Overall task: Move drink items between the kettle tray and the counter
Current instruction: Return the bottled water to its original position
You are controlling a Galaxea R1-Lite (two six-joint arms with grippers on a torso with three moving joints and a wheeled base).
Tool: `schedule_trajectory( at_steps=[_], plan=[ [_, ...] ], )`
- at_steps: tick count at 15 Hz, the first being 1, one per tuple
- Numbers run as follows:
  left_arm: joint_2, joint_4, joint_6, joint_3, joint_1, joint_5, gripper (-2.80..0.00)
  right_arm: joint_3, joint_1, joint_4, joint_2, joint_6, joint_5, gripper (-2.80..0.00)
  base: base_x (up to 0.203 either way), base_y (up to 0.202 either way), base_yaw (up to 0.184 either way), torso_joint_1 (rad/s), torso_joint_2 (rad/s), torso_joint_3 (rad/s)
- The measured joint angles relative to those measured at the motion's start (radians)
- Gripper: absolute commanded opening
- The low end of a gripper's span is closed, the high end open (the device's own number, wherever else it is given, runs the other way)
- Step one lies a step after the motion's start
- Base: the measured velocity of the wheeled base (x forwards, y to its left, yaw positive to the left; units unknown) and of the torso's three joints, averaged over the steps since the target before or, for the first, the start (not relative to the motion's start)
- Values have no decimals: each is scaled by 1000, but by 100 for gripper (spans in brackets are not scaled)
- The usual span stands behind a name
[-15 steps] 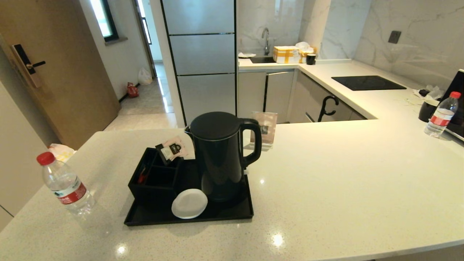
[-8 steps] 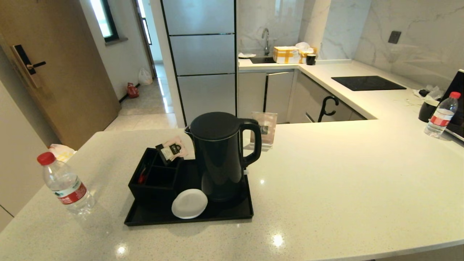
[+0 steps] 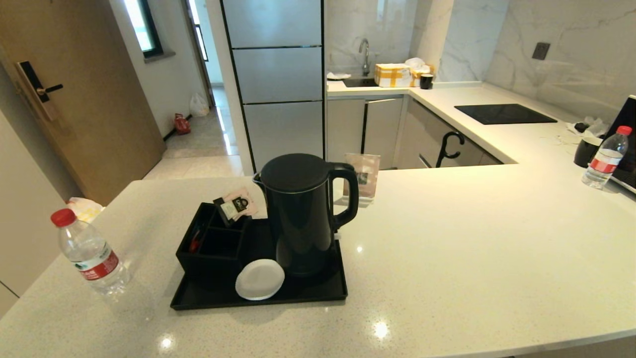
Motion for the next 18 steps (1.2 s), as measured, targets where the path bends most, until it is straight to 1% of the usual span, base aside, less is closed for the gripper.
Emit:
schedule_trajectory(
  at_steps=[3,7,9,11,13,15,16,18],
  plan=[
    [0,0,0,0,0,0,-280,41,0,-29,0,25,-3,-280,0,0,0,0,0,0],
    [0,0,0,0,0,0,-280,46,0,-29,0,27,-3,-280,0,0,0,0,0,0],
    [0,4,23,0,0,-5,-280,47,0,-31,0,27,-3,-280,0,0,0,0,0,0],
    [0,10,31,0,0,-5,-280,47,0,-30,0,27,-3,-280,0,0,0,0,0,0],
    [3,47,85,-22,0,-3,-280,47,0,-30,0,27,-3,-280,0,0,0,0,0,0],
    [37,71,79,-121,0,13,-280,47,0,-30,0,28,-3,-280,0,0,0,0,0,0],
    [74,92,62,-189,1,26,-280,47,0,-30,0,27,-3,-280,0,0,0,0,0,0],
    [208,163,6,-372,6,63,-280,47,0,-29,0,28,-3,-280,0,0,0,0,0,0]
  ],
)
